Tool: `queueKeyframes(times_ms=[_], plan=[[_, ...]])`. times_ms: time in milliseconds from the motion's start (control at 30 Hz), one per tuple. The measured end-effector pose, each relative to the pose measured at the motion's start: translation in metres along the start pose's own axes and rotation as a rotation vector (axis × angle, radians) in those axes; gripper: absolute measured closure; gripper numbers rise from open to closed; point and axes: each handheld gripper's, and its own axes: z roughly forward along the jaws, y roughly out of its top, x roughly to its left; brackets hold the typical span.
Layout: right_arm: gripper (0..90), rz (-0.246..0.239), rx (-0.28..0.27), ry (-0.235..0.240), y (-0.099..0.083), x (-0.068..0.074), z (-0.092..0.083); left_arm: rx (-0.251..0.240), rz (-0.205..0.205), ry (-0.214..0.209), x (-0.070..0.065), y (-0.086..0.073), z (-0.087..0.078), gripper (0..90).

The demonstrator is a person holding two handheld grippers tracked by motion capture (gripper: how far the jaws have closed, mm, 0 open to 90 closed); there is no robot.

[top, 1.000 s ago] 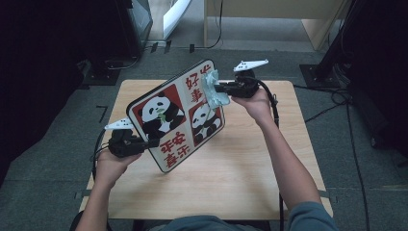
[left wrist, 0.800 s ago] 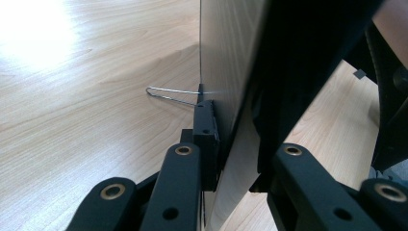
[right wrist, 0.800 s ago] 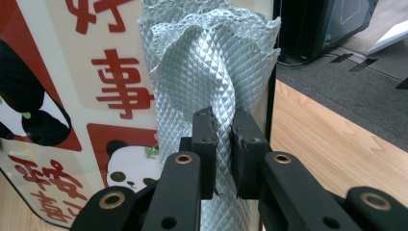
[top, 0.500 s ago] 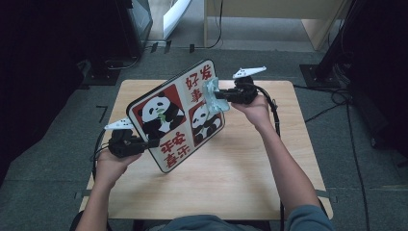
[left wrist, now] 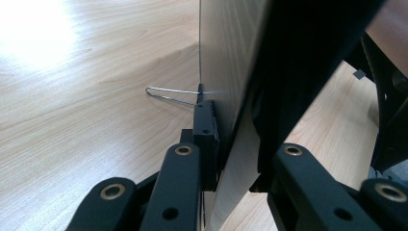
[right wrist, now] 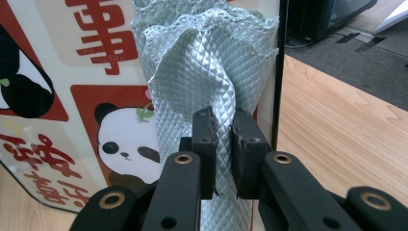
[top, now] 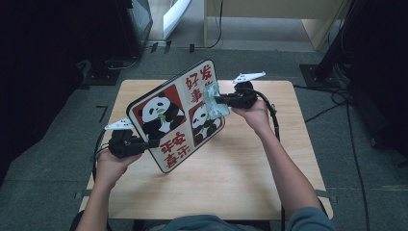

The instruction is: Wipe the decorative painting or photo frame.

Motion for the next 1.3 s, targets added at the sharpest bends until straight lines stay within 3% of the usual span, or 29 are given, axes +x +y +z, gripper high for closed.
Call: queueKeyframes(times_ms=[567, 933, 1100, 1300], plan=[[81.9, 0.02, 0.041, -0.001, -0.017, -0.005, 0.006, 0.0, 0.0, -0.004, -0.001, 0.0, 0.0, 79.4], [81.8, 0.017, 0.074, -0.032, -0.035, -0.007, 0.01, 0.0, 0.001, -0.005, -0.001, -0.001, 0.0, 79.3], [81.7, 0.041, 0.087, -0.034, -0.042, -0.007, 0.013, 0.0, 0.001, -0.007, 0.0, -0.001, 0.0, 79.2], [81.7, 0.026, 0.102, -0.052, -0.053, -0.006, 0.018, -0.002, 0.0, -0.006, -0.001, -0.001, 0.0, 79.0]])
